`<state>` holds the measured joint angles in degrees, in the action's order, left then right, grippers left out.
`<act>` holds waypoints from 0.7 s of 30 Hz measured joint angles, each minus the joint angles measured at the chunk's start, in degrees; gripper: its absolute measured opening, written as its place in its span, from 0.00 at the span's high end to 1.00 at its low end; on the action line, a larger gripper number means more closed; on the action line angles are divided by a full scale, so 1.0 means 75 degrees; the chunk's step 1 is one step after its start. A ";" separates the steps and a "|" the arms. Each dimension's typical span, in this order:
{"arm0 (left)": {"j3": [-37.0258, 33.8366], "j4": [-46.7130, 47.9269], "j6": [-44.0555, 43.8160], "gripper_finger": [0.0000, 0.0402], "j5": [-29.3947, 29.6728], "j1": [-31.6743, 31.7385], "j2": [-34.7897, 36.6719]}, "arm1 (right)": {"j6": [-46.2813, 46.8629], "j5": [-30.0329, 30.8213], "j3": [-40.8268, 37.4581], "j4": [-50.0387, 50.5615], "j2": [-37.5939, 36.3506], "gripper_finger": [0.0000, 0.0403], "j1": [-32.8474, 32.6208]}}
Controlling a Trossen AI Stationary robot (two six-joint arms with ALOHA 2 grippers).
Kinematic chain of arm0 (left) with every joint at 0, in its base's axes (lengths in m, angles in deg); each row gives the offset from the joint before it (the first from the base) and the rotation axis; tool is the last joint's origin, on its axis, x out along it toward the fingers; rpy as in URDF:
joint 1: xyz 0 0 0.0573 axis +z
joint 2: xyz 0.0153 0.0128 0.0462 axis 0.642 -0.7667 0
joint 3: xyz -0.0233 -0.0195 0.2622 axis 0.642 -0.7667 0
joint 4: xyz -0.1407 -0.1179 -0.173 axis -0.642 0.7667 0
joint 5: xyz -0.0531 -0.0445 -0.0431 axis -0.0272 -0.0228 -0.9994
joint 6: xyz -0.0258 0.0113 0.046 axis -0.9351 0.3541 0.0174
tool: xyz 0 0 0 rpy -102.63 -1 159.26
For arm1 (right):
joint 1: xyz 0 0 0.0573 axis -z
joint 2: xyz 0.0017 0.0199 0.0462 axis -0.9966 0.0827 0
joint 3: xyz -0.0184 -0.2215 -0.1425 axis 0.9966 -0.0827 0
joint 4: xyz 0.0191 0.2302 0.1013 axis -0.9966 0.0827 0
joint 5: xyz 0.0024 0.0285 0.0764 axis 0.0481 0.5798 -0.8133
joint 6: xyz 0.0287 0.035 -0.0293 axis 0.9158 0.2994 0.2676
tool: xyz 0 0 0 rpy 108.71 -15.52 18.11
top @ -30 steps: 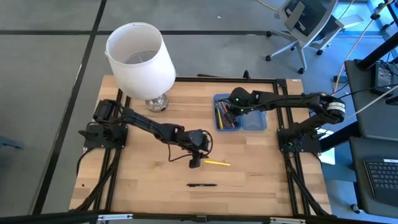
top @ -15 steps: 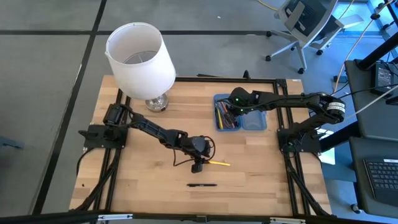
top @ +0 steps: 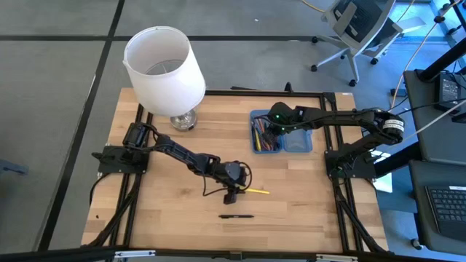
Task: Pick & place school supplies into a supply box
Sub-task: Put the yellow pen into the blue supply box
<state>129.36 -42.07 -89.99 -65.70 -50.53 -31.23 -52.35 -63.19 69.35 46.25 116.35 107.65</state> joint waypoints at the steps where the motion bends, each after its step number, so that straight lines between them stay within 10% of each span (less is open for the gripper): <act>1: 0.0000 0.0000 0.0072 0.65 0.0000 0.0000 0.0000 | 0.0003 0.0000 0.0000 0.0000 0.0000 0.72 0.0000; 21: 0.0017 0.0686 0.0858 0.68 0.0581 -0.0065 -0.0079 | 0.0004 -0.0358 0.0000 0.0006 0.0000 0.71 -0.0006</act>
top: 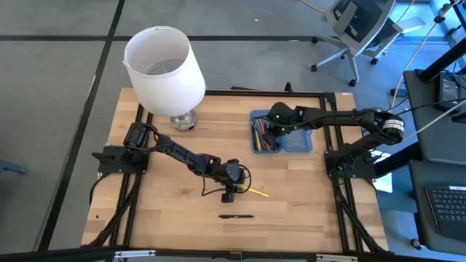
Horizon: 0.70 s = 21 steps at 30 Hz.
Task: Pick & place school supplies into a supply box
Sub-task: Put the yellow pen into the blue supply box
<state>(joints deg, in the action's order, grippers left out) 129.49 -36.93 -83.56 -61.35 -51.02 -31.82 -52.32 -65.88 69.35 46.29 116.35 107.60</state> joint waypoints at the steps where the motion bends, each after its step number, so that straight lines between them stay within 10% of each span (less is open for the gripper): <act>1: 0.0000 0.0001 0.0053 0.68 0.0044 -0.0011 0.0000 | -0.0001 0.0003 0.0000 0.0000 0.0000 0.71 0.0000; 21: -0.0012 0.0054 0.0086 0.88 0.0605 -0.0096 0.0003 | -0.0385 0.0022 0.0070 -0.0601 -0.0682 0.71 -0.0083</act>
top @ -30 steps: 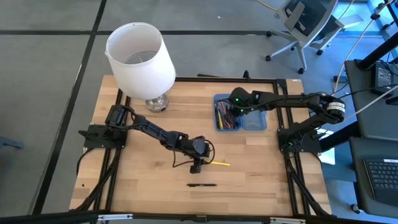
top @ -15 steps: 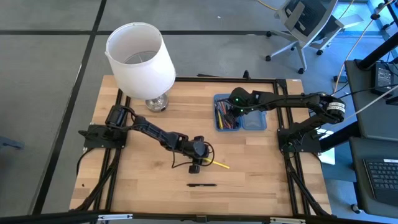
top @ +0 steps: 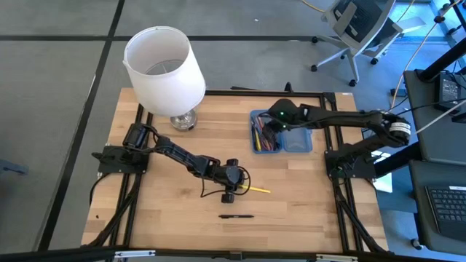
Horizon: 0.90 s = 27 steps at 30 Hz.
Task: Pick & place school supplies into a supply box
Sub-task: Put the yellow pen into the blue supply box
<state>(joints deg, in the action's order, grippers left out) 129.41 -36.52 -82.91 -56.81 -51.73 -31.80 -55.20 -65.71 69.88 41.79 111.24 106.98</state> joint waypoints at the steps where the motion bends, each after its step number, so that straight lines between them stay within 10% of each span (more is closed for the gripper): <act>1: 0.0000 0.0000 -0.0007 0.88 -0.0005 0.0000 0.0000 | -0.0133 -0.0001 0.0040 -0.0009 -0.0153 0.71 -0.0060; 11: -0.0019 0.0064 -0.0058 0.88 -0.0042 0.0162 0.0106 | -0.0686 -0.2766 0.0215 -0.0080 -0.1492 0.71 -0.1050; 27: -0.0020 0.0079 0.0341 0.88 -0.0032 0.0574 0.1722 | 0.0015 -0.1737 0.0215 -0.0453 -0.2723 0.71 -0.1922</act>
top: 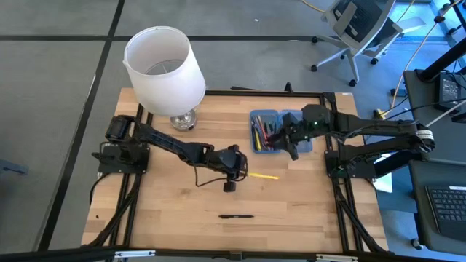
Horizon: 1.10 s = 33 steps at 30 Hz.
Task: Pick & place school supplies into a supply box
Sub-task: Put the yellow pen into the blue supply box
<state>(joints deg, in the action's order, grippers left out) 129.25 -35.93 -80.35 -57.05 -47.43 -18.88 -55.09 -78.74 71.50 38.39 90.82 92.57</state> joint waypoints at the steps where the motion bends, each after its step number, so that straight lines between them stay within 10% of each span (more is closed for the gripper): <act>1: 0.0000 0.0007 0.0046 0.88 0.0000 0.0037 0.0167 | 0.0099 0.0010 0.0000 -0.0017 -0.0079 0.71 0.0007; 19: 0.0015 -0.0397 0.0655 0.87 -0.0032 0.0428 0.3066 | -0.1902 0.0025 0.0000 -0.0998 -0.1113 0.71 -0.0183; 33: 0.0015 -0.1211 0.0590 0.87 -0.0035 0.0419 0.3058 | -0.1910 -0.0002 0.0003 -0.2015 -0.0500 0.71 -0.0641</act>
<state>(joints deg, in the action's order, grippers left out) 129.36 -45.01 -75.93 -57.31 -44.28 4.05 -69.41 -78.75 71.52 23.27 87.07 87.76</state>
